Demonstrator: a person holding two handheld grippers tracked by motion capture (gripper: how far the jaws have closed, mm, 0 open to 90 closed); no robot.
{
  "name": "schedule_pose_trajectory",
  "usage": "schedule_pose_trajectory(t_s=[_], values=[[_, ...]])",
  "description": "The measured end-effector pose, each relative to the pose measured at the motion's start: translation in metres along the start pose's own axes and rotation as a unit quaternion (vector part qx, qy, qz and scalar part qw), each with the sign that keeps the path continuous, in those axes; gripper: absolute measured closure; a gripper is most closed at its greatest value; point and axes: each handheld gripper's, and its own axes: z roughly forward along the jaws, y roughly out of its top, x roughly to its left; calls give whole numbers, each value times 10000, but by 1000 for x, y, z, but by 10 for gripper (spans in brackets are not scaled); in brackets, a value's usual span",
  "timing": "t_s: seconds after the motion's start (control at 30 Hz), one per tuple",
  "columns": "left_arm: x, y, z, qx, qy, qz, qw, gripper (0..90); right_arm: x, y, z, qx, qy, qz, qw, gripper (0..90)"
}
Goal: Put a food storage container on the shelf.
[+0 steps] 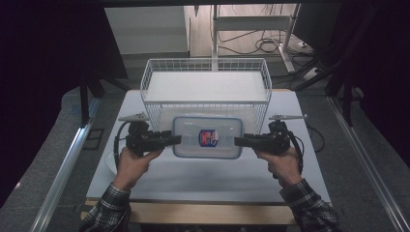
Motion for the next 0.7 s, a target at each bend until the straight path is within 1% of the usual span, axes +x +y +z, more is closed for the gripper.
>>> schedule_pose_trajectory(t_s=[0.03,0.07,0.1,0.13,0.17,0.2,0.23,0.3,0.33,0.37,0.4,0.43,0.5,0.53,0.57,0.6,0.63,0.67,0.7], values=[[0,5,-2,-19,11,-6,10000,534,1,6,0,-31,3,-48,10000,522],[1,14,-5,-61,20,-16,10000,534,3,16,0,-79,8,-99,9999,522],[1,14,-5,-61,20,-16,10000,534,3,16,0,-79,8,-99,9999,522],[2,19,-6,-69,14,-18,10000,533,5,26,0,-124,1,-142,9998,523],[3,23,-7,-99,21,-27,9999,533,5,26,0,-124,1,-142,9998,523],[5,31,-9,-134,31,-35,9999,533,6,36,1,-155,-11,-180,9997,523],[5,31,-9,-134,31,-35,9999,533,6,36,1,-155,-11,-180,9997,523],[7,39,-11,-190,17,-45,9998,533,8,46,1,-182,-19,-203,9996,523],[8,43,-12,-199,9,-52,9998,533,9,55,1,-214,-39,-250,9995,523],[9,47,-12,-230,-4,-52,9997,533,9,55,1,-214,-39,-250,9995,523],[10,52,-13,-255,-14,-64,9997,533,10,65,1,-249,-59,-296,9992,523],[11,56,-14,-269,-25,-55,9996,533,10,65,1,-249,-59,-296,9992,523],[13,66,-16,-300,-33,-40,9995,534,12,75,0,-282,-65,-311,9991,524],[15,76,-17,-335,-46,-6,9994,535,12,85,0,-315,-61,-353,9989,523],[15,76,-17,-335,-46,-6,9994,535,12,85,0,-315,-61,-353,9989,523],[16,81,-18,-354,-57,-7,9994,537,12,94,0,-351,-61,-365,9987,524],[19,85,-18,-379,-80,-15,9992,537,12,94,0,-351,-61,-365,9987,524],[23,94,-18,-397,-104,-50,9991,539,10,103,1,-379,-59,-373,9986,523],[23,94,-18,-397,-104,-50,9991,539,10,103,1,-379,-59,-373,9986,523]])
